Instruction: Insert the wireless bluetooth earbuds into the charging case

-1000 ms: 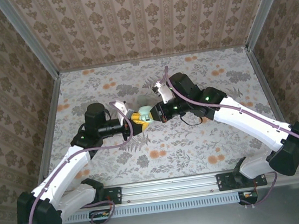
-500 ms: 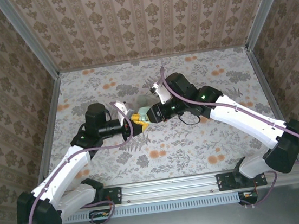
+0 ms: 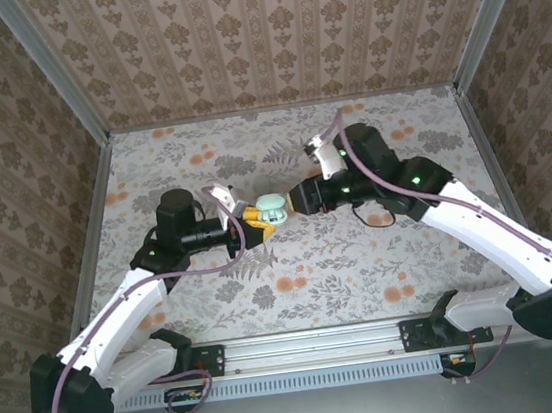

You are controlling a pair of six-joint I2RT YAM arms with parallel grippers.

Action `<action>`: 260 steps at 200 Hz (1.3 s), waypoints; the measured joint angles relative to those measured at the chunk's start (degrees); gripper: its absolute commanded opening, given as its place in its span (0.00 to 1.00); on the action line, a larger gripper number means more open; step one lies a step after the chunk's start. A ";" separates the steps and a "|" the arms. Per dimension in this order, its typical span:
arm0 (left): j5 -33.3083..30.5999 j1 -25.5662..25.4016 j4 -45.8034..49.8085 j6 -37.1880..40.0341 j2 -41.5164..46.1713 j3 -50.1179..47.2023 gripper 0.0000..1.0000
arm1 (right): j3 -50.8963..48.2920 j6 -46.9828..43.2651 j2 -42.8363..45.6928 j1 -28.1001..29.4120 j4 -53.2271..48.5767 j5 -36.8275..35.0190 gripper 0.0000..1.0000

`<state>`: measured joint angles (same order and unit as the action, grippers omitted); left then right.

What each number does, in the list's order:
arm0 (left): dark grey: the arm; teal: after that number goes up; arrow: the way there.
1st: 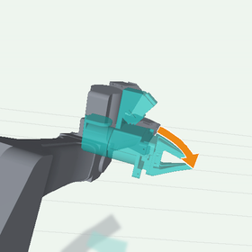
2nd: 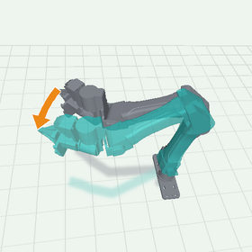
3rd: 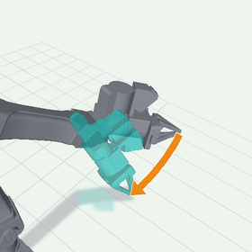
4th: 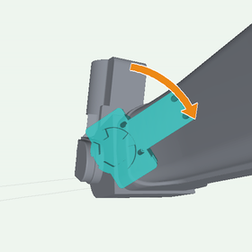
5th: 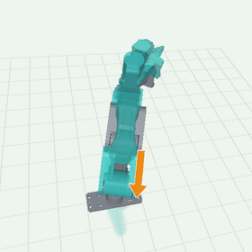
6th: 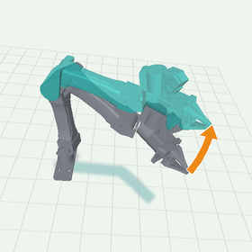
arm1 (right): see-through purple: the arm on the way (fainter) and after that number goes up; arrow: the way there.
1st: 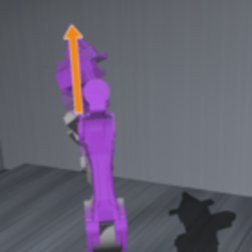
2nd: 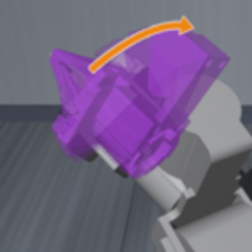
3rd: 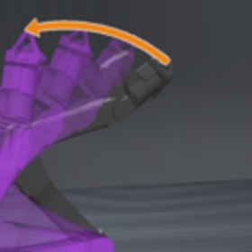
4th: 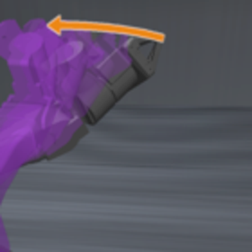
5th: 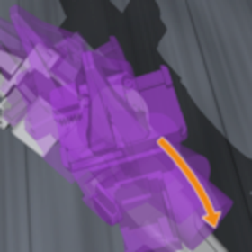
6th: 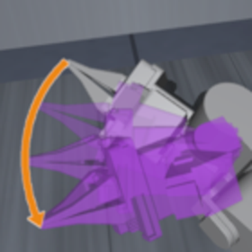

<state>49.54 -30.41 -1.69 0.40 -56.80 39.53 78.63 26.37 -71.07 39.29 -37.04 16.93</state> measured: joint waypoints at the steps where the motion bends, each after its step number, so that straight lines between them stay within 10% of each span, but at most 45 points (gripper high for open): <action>1: 0.02 -0.02 -0.04 0.00 0.00 0.00 0.00 | 0.00 0.04 0.13 -0.13 0.04 0.00 0.45; 134: 1.03 -1.81 -1.84 -0.83 0.02 1.84 0.00 | -1.90 14.62 -12.17 -7.15 12.87 13.73 0.64; 260: -1.62 -1.81 -3.43 -3.43 0.00 2.23 0.01 | -13.51 23.23 -3.85 -4.98 23.50 20.04 0.70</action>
<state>47.92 -32.23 -5.13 -3.03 -56.80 41.76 65.12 49.60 -74.91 34.30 -13.54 36.97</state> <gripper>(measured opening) 0.274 0.698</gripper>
